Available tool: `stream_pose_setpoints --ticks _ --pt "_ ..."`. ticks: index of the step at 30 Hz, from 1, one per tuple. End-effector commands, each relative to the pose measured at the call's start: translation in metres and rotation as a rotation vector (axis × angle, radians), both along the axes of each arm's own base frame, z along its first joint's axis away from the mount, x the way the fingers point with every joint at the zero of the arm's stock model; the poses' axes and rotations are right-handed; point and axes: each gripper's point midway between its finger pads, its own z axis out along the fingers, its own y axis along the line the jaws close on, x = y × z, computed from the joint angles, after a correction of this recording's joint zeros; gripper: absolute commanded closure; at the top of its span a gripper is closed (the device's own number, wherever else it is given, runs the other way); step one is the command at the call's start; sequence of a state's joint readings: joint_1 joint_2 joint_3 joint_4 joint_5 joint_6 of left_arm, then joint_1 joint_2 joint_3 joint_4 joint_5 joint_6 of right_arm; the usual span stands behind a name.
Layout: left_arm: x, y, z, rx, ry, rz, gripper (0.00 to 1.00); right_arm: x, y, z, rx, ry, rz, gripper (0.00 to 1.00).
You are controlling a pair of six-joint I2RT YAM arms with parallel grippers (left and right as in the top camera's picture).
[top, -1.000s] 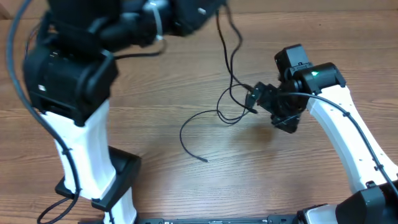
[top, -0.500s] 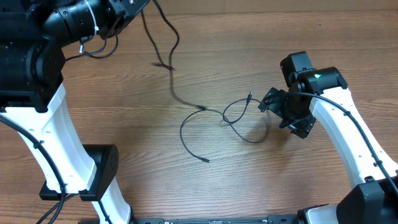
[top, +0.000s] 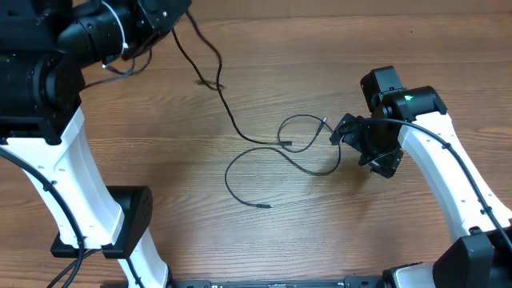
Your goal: Untangle cables
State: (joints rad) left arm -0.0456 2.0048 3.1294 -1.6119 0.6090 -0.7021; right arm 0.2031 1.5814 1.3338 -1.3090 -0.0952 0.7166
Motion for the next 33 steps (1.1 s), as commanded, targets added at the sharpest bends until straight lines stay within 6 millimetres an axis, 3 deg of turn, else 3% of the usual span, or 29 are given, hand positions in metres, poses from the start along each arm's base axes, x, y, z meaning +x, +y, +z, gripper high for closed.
stream_pose_setpoints --ticks 1,9,18,26,33 --pt "0.01 0.026 -0.007 0.17 -0.06 0.112 0.96 0.0 0.002 0.001 0.011 -0.005 0.019 0.0" --pt "0.023 0.054 -0.036 0.343 -0.005 0.203 0.96 0.001 0.006 0.002 0.035 -0.009 0.02 0.0" --pt "0.035 0.052 -0.057 0.352 0.063 0.186 0.96 0.004 0.008 0.002 0.044 -0.021 0.021 0.0" --pt "0.043 0.046 -0.056 0.511 -0.075 0.028 0.96 0.004 0.008 0.002 0.044 -0.021 0.02 0.0" --pt "0.07 0.048 -0.089 0.511 0.005 0.015 0.96 0.004 0.008 0.002 0.045 -0.021 0.013 0.0"
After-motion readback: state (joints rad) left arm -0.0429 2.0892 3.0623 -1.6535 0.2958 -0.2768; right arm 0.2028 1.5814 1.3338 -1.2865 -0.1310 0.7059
